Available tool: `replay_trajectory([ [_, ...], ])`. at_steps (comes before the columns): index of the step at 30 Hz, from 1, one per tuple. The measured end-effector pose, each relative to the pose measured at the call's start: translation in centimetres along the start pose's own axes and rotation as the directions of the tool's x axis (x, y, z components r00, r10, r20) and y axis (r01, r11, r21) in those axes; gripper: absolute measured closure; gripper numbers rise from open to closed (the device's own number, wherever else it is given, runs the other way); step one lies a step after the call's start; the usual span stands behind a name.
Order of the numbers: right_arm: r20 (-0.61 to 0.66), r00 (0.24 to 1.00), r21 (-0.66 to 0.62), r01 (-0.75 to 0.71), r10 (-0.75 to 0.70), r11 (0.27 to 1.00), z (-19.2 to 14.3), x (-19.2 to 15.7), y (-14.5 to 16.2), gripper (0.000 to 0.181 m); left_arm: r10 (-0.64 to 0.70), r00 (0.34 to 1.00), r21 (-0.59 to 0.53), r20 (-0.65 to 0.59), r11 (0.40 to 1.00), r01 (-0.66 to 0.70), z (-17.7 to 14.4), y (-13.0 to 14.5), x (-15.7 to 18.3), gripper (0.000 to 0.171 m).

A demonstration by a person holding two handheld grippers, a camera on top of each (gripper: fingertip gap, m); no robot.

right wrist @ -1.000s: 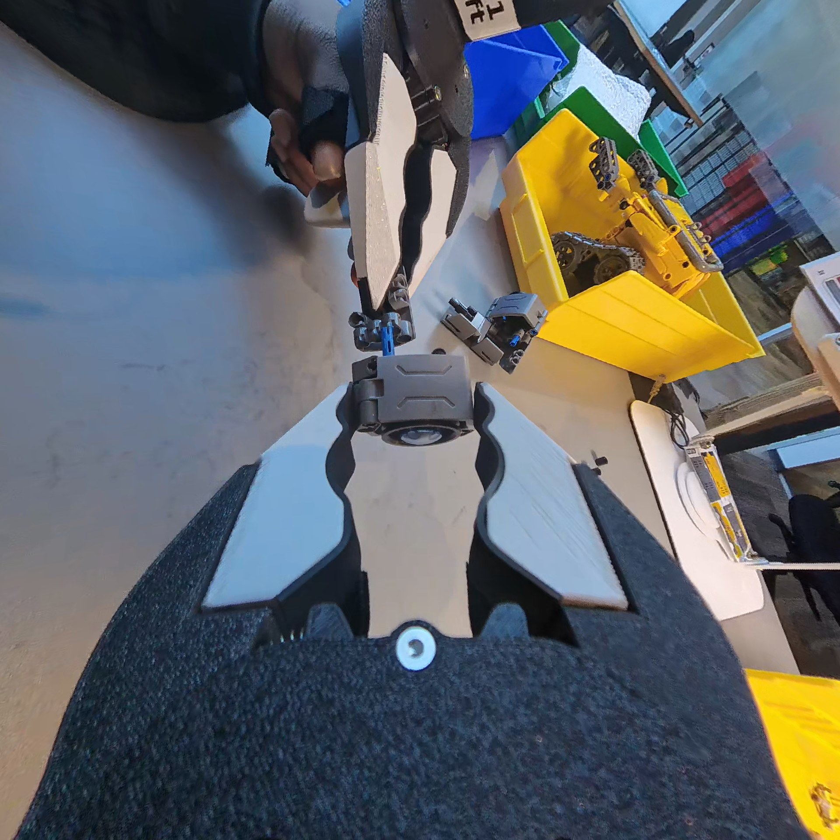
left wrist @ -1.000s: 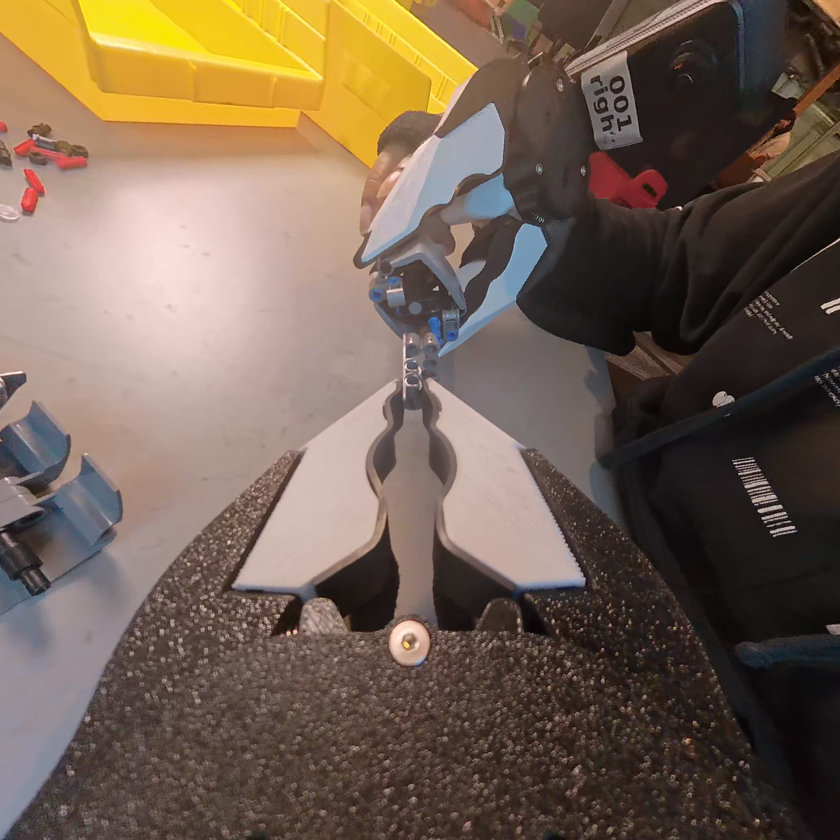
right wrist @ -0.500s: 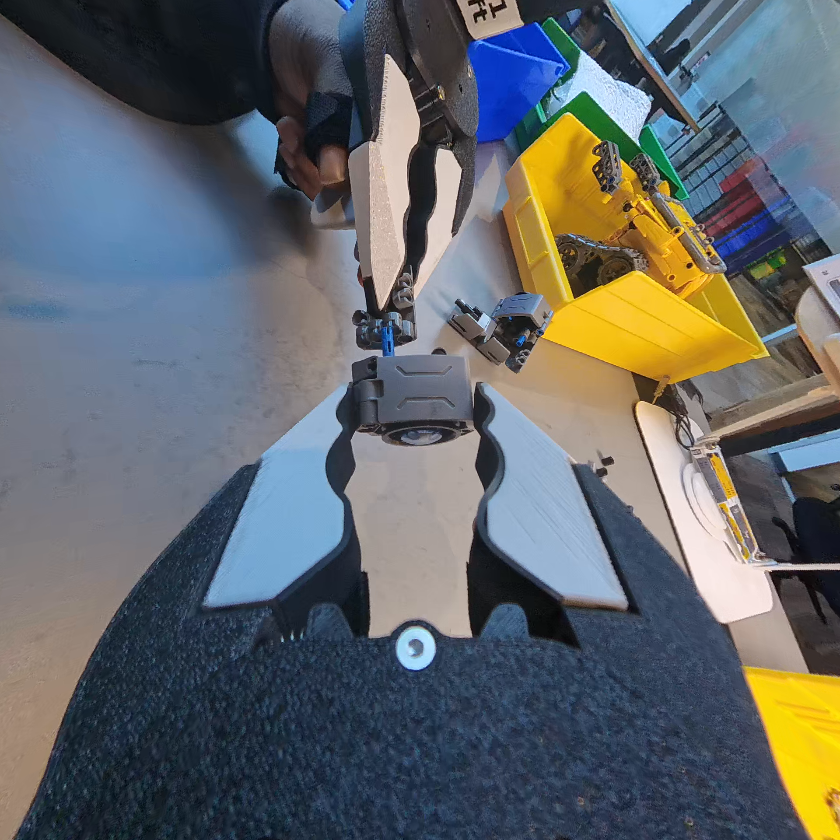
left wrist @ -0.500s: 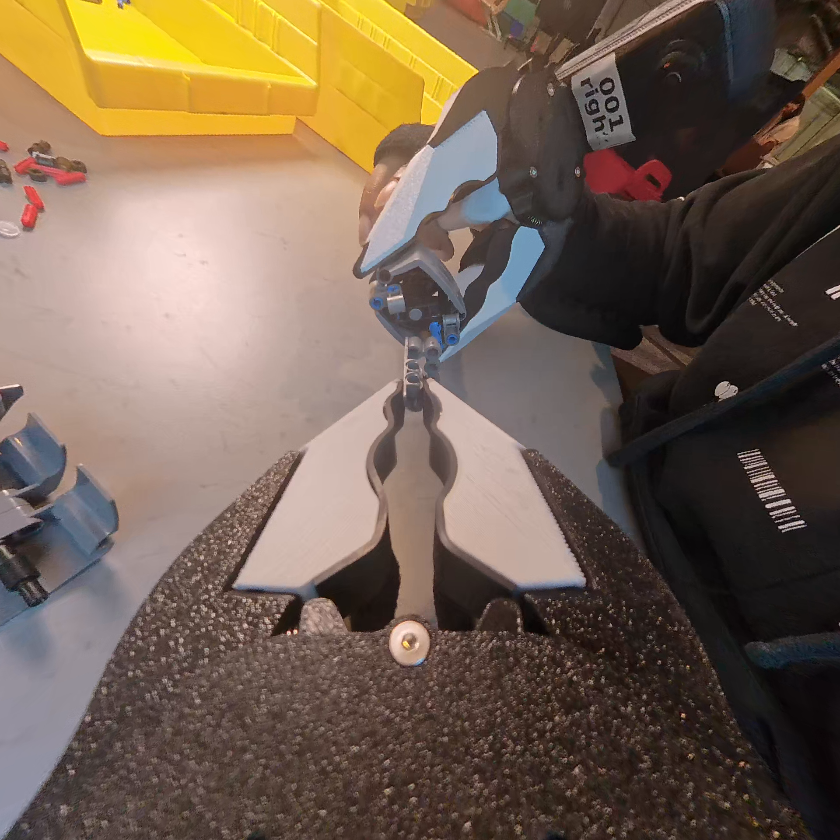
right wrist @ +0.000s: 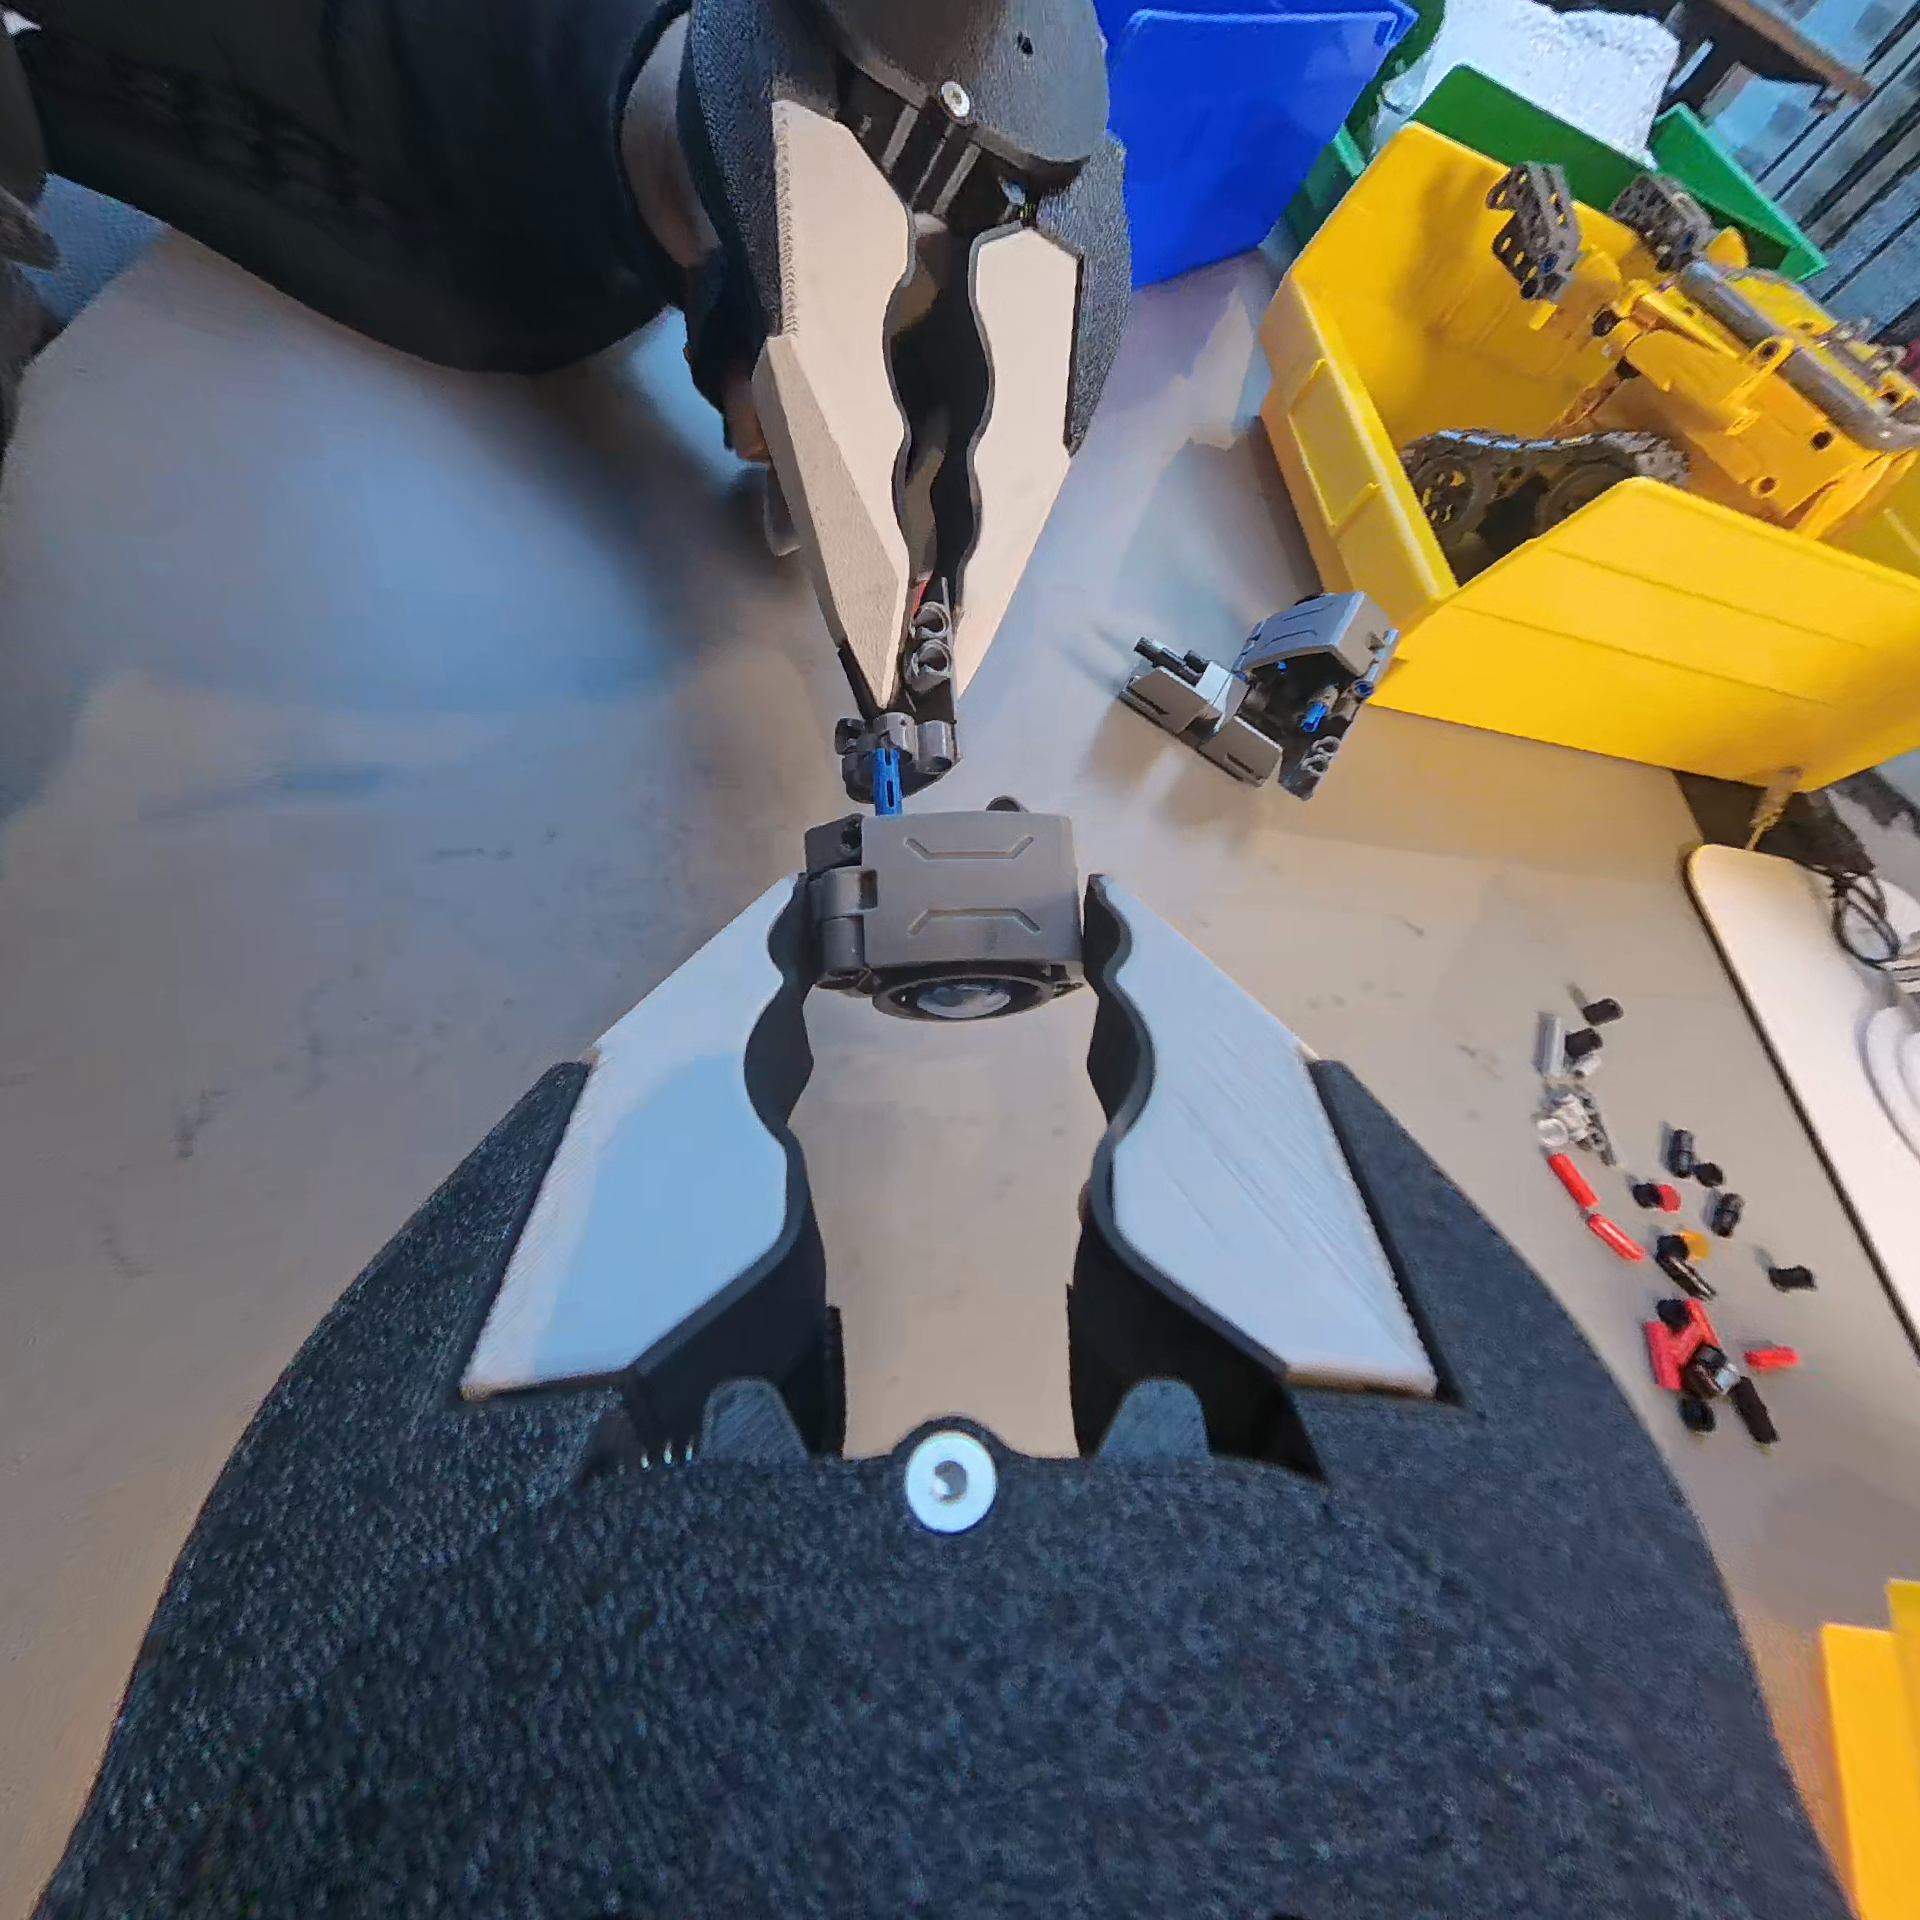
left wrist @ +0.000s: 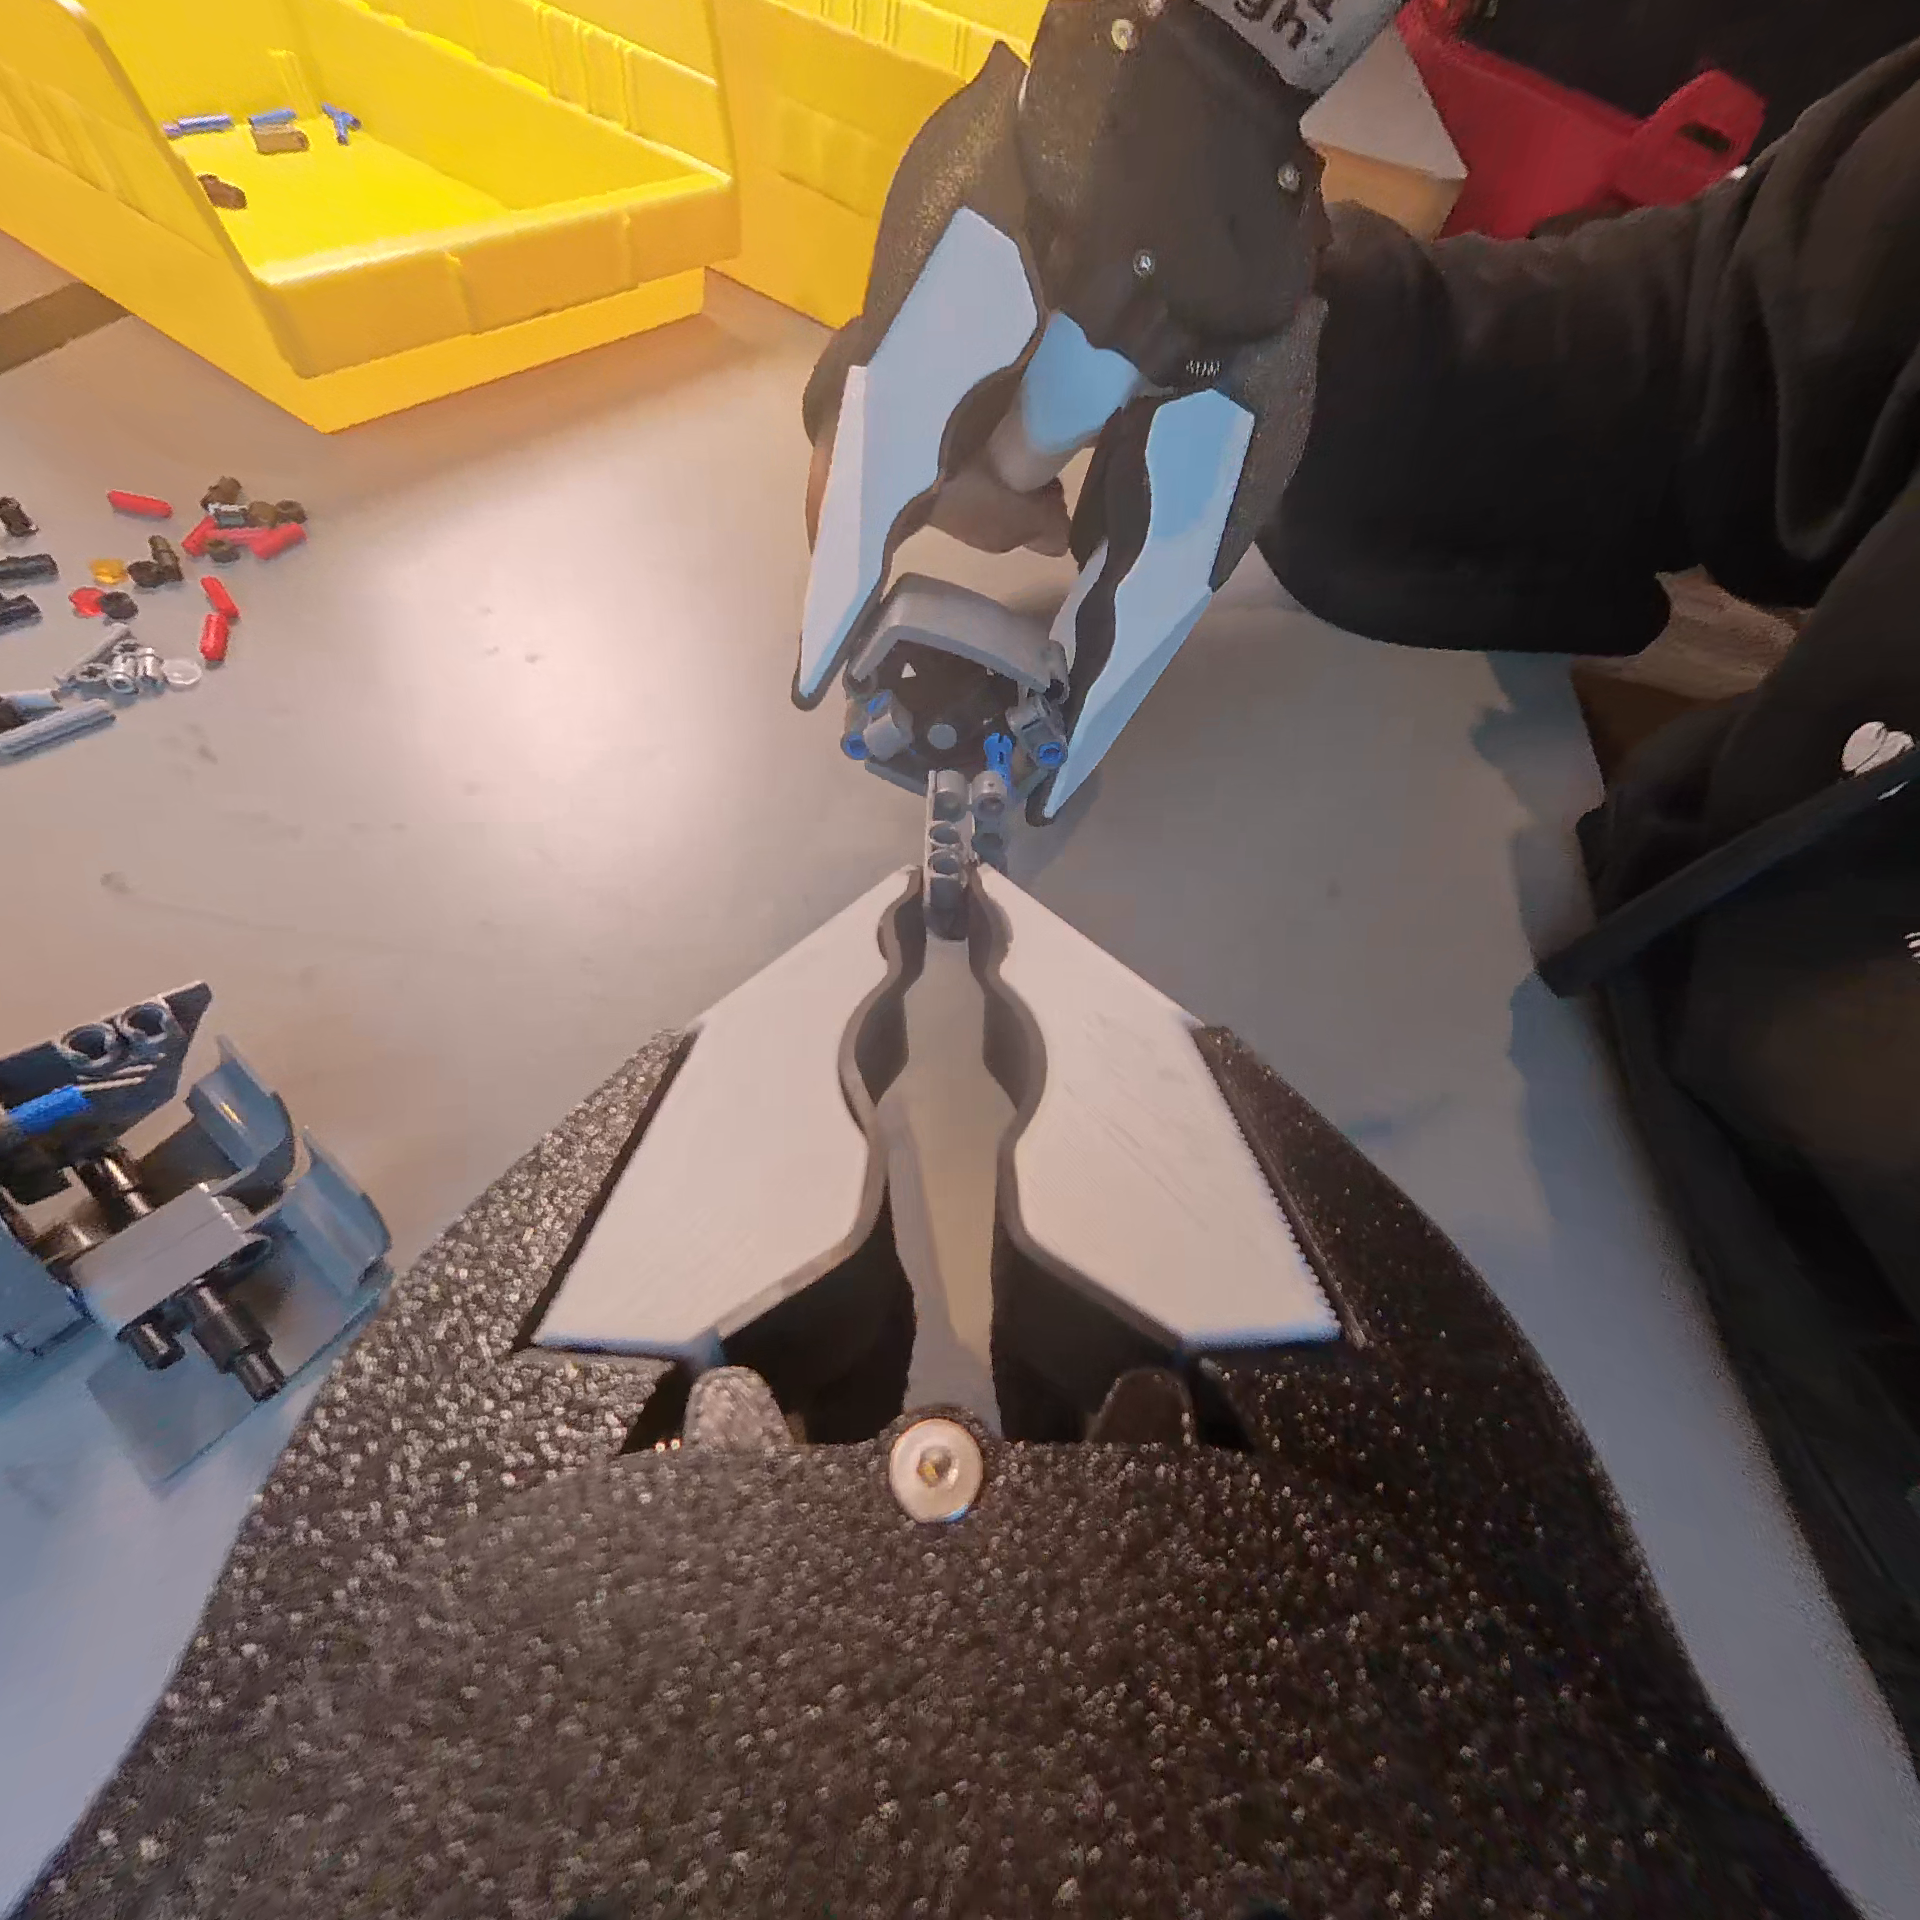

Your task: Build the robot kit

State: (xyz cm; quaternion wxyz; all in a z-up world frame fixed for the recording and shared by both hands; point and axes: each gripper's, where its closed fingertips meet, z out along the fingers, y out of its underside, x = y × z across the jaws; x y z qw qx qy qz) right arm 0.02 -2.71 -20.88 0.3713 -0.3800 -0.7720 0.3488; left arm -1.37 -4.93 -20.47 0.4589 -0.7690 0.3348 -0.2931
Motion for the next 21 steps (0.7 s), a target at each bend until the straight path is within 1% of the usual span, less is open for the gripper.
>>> replay_trajectory([
  [2,0.021,1.0,-0.013,-0.017,0.017,1.0,0.1,-0.25,0.31,0.132,0.031,0.999,-0.014,0.015,0.999,-0.031,0.14,0.18,0.02,0.165],
  [8,0.06,0.992,-0.01,-0.107,0.107,0.994,-0.02,-0.37,0.42,0.132,0.084,0.995,-0.008,0.046,0.996,-0.083,0.18,-0.12,0.0,0.166],
  [13,0.07,0.988,-0.034,-0.139,0.141,0.99,0.17,-0.39,0.7,0.132,0.083,0.995,-0.01,0.052,0.997,-0.082,0.17,-0.04,-0.14,0.165],
  [21,0.081,0.983,-0.036,-0.165,0.167,0.986,0.15,-0.37,0.71,0.132,0.075,0.996,-0.005,0.049,0.997,-0.075,0.15,-0.14,-0.14,0.166],
])
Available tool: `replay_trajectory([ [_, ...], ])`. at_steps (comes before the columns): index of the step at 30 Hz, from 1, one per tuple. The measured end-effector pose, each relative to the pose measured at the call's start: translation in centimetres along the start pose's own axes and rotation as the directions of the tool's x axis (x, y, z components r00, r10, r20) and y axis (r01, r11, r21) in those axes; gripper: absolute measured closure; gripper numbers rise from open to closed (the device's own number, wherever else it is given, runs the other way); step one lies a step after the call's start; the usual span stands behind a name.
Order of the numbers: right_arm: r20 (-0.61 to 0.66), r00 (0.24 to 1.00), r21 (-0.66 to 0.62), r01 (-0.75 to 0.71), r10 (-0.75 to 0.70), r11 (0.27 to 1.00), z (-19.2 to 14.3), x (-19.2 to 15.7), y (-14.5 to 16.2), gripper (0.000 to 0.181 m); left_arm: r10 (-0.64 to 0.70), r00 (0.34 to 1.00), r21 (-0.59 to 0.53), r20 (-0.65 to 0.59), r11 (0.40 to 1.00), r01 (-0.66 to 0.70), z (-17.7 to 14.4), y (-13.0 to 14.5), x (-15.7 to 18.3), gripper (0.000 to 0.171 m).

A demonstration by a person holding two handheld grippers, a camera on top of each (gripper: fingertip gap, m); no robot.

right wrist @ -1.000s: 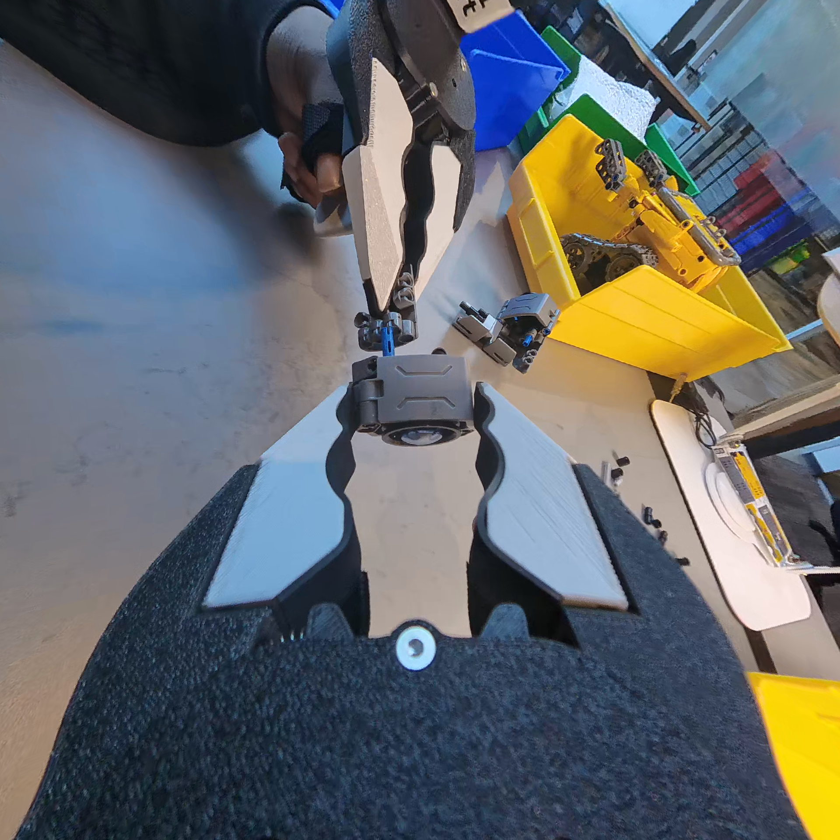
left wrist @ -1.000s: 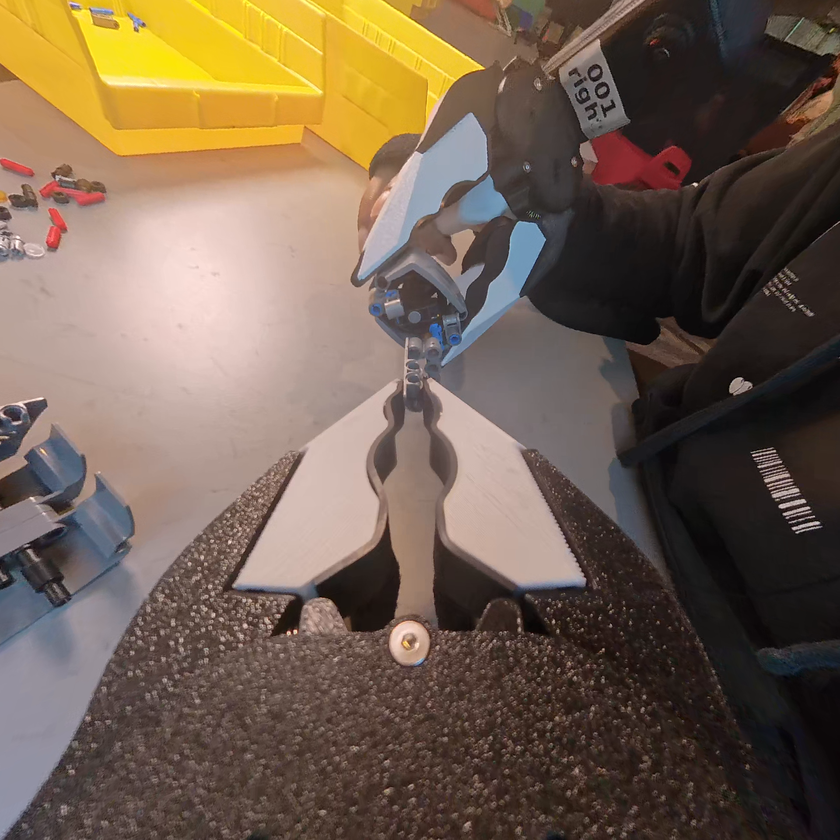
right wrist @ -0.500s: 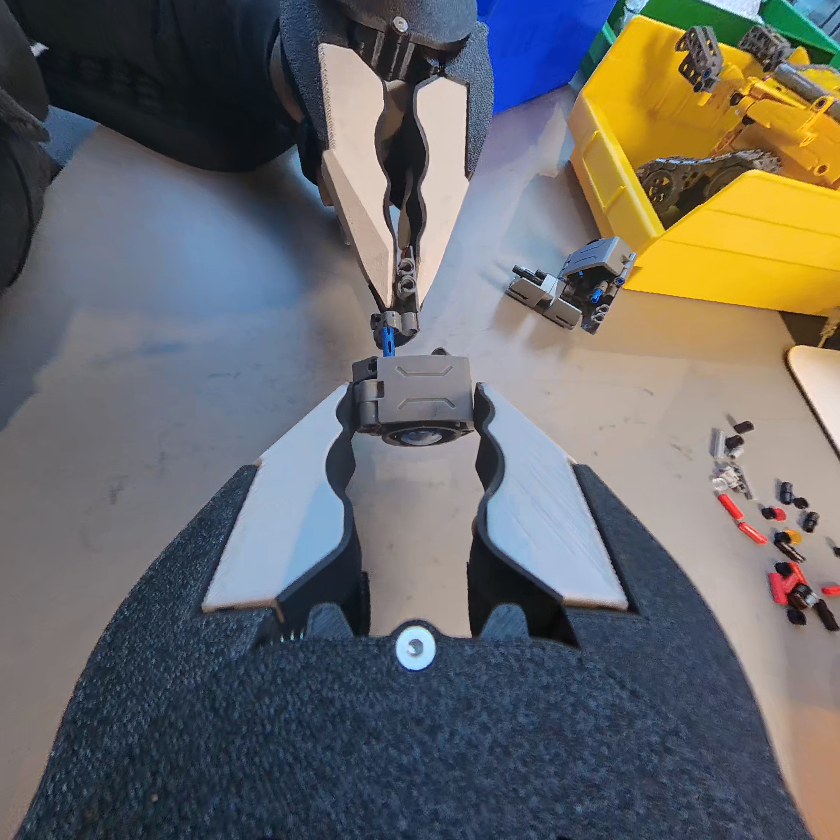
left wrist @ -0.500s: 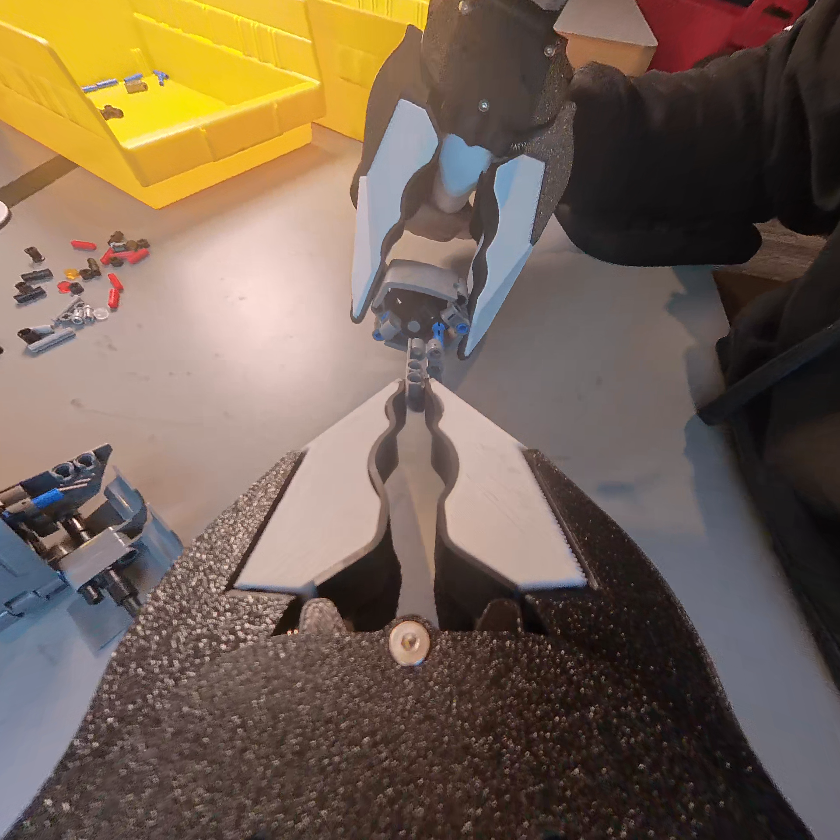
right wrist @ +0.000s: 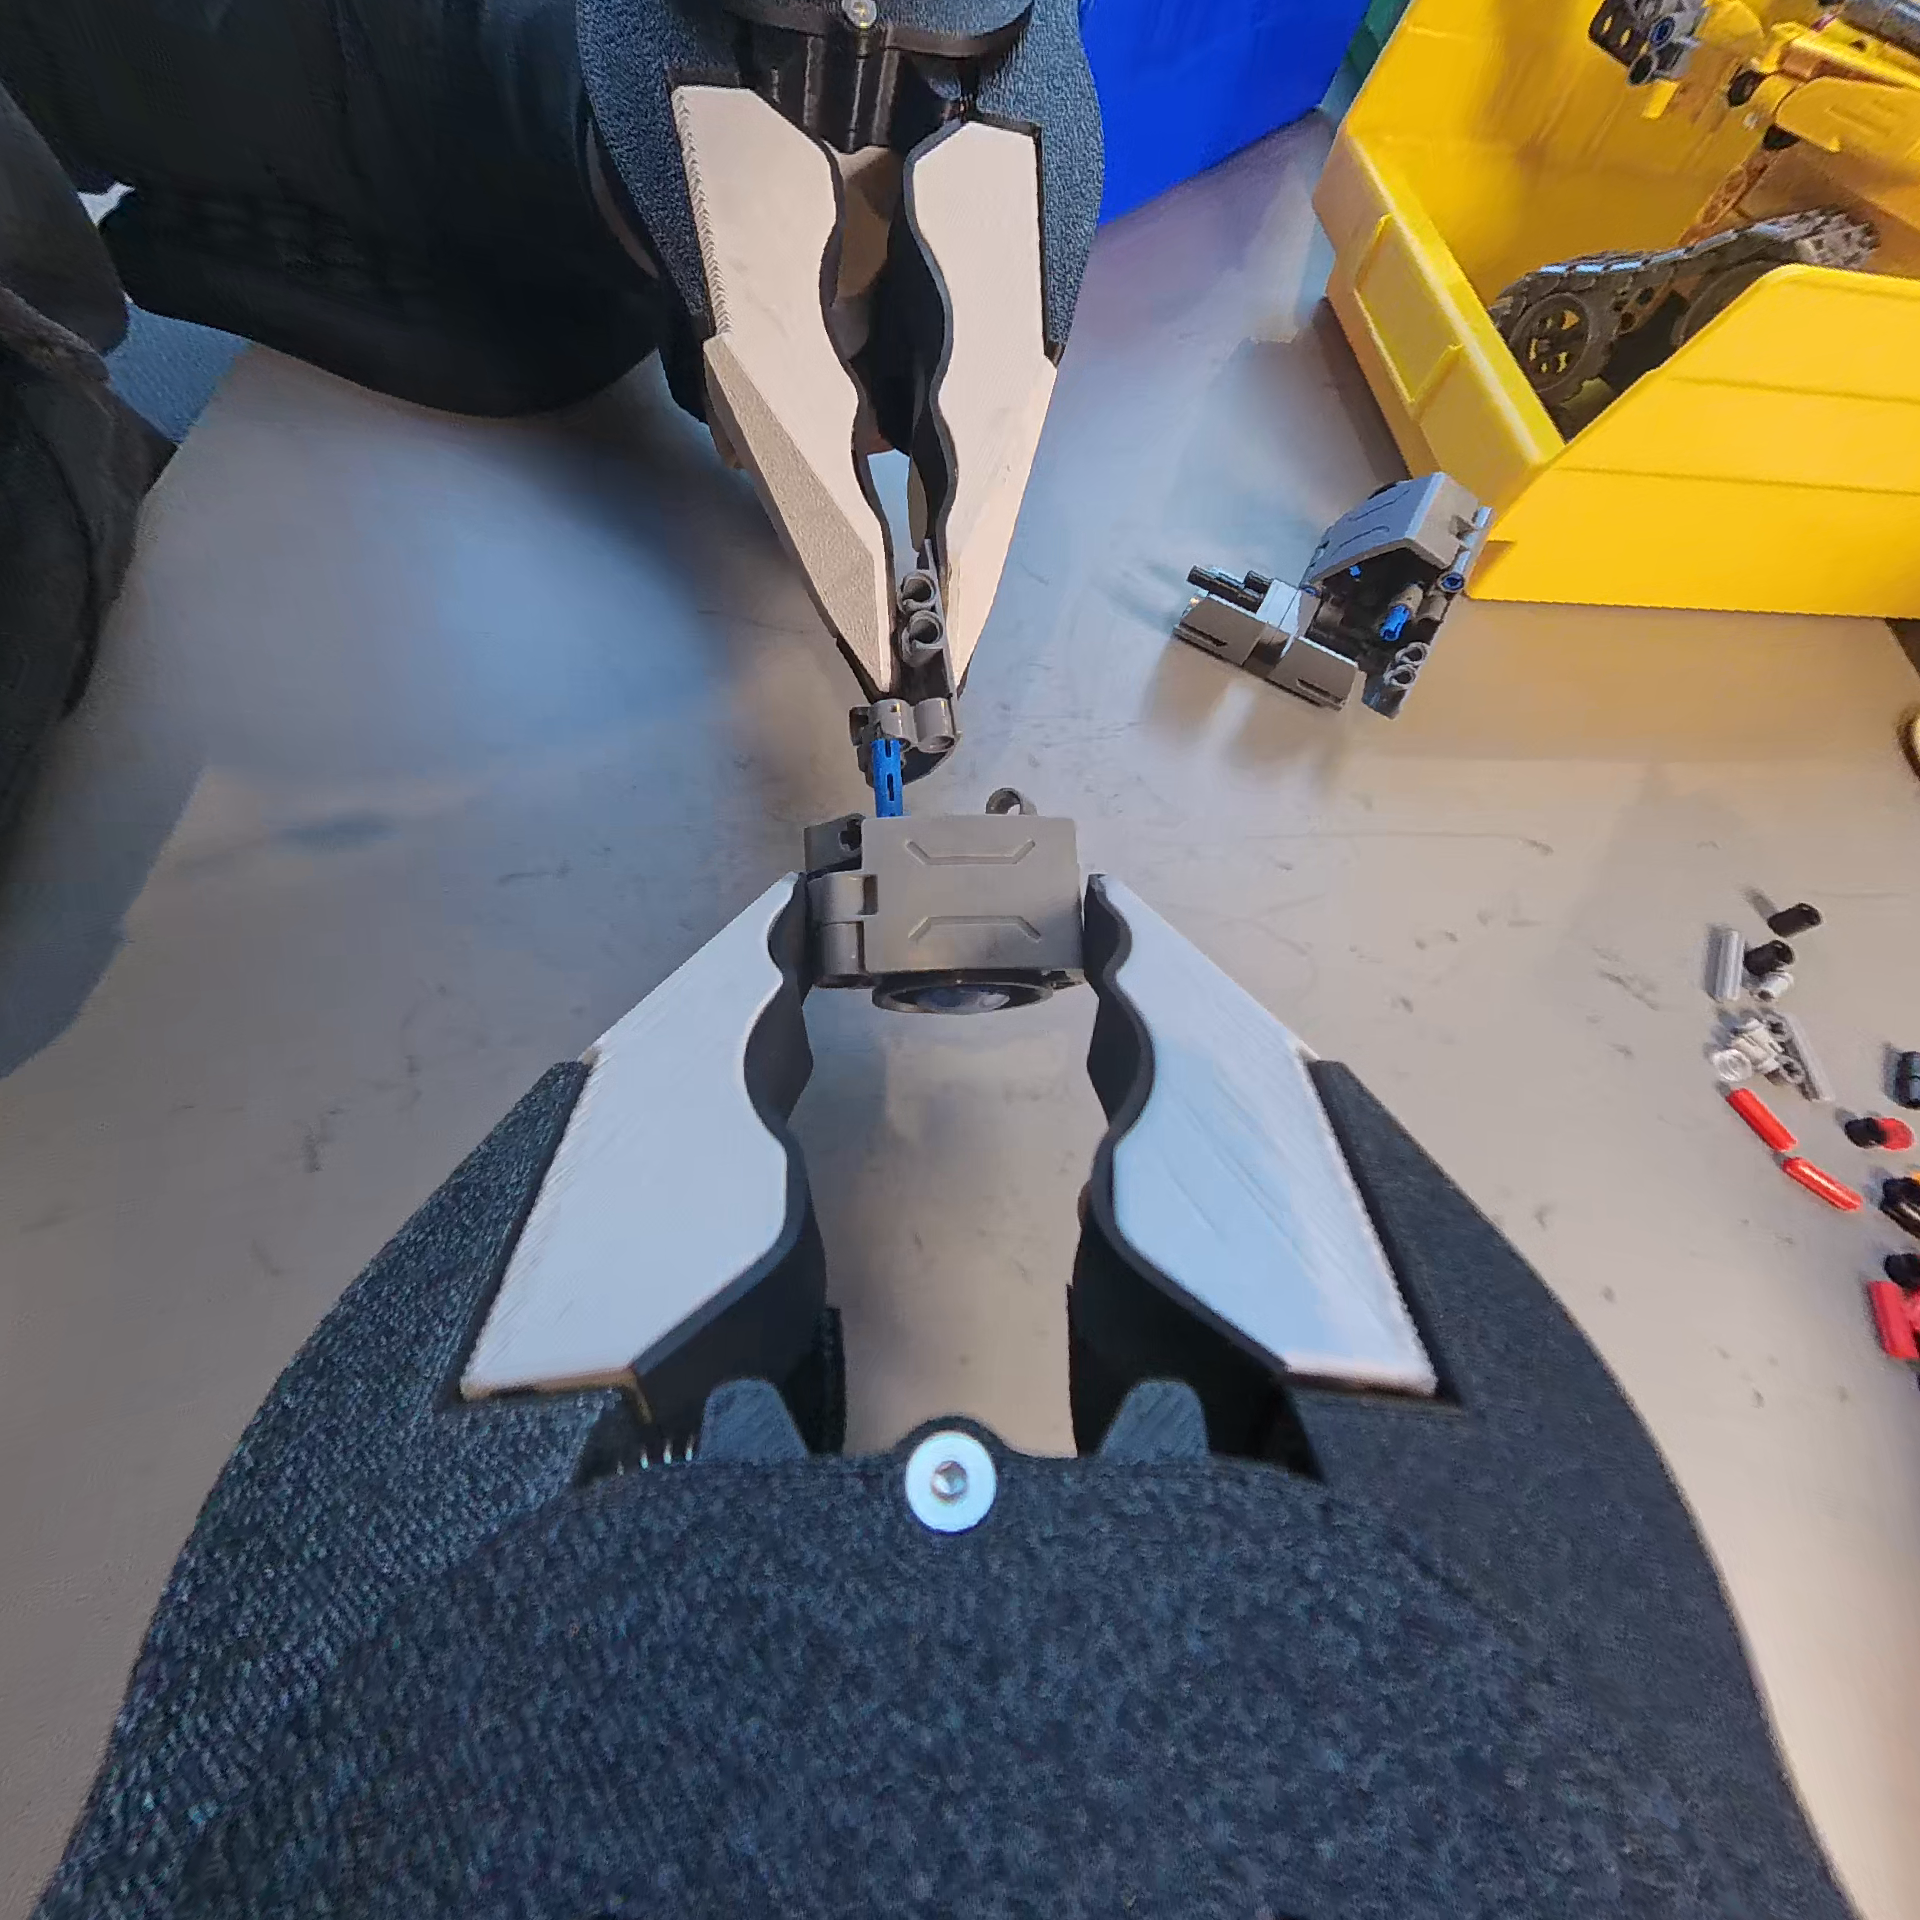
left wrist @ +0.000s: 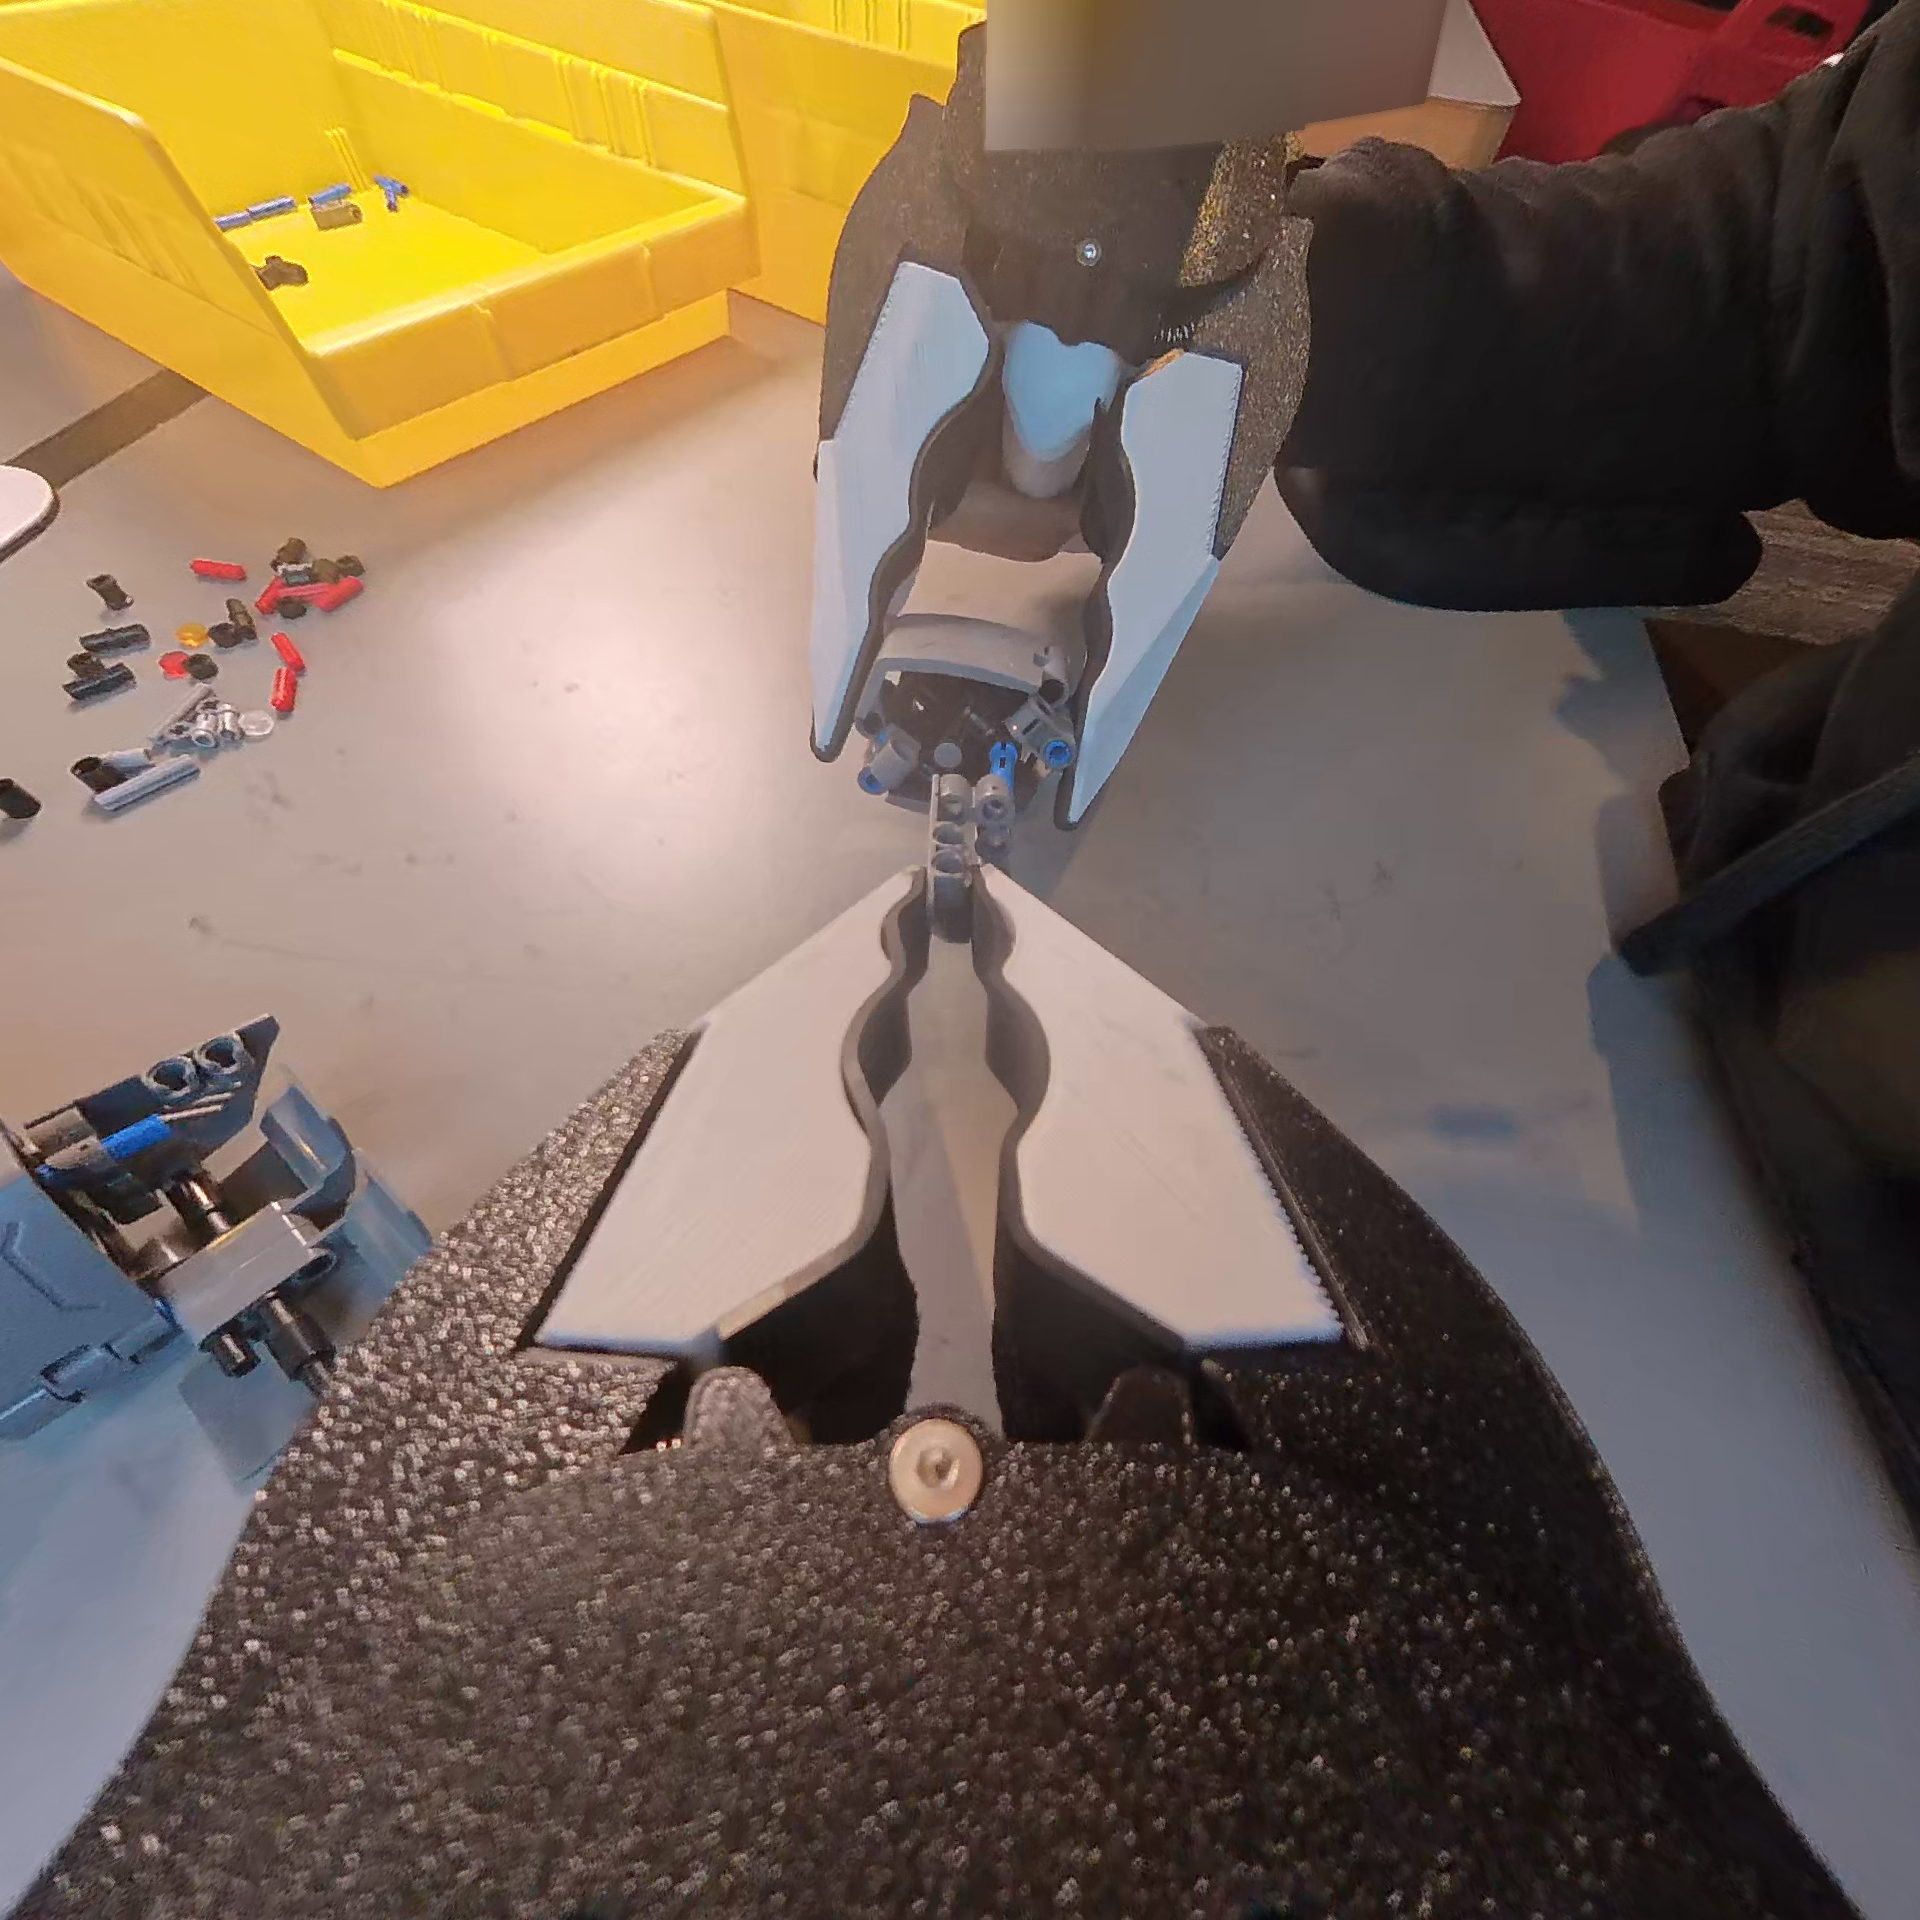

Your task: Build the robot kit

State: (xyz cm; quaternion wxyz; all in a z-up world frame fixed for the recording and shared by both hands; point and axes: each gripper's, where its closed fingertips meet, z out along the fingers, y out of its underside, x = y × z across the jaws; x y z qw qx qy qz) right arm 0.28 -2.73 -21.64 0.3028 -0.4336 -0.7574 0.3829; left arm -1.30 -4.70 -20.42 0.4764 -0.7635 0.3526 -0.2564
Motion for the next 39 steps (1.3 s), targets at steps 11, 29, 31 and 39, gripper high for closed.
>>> replay_trajectory([
  [11,0.042,0.998,0.036,-0.052,0.05,0.998,-0.5,-0.4,-0.8,0.132,-0.07,0.993,0.076,-0.096,0.994,0.077,-0.4,-0.9,0.8,0.166],
  [29,0.119,0.972,0.049,-0.211,0.204,0.976,-0.9,-0.7,-0.9,0.132,-0.14,0.982,0.056,-0.129,0.987,0.149,-0.1,-0.6,0.9,0.166],
  [31,0.154,0.955,0.104,-0.27,0.253,0.957,-1.2,-0.6,-1.6,0.132,-0.161,0.977,0.084,-0.143,0.981,0.174,-0.2,-1.1,0.9,0.166],
  [39,0.348,0.765,0.173,-0.621,0.542,0.764,-1.6,0.0,-3.0,0.133,-0.212,0.964,0.136,-0.16,0.963,0.235,-0.6,-1.8,0.6,0.166],
])
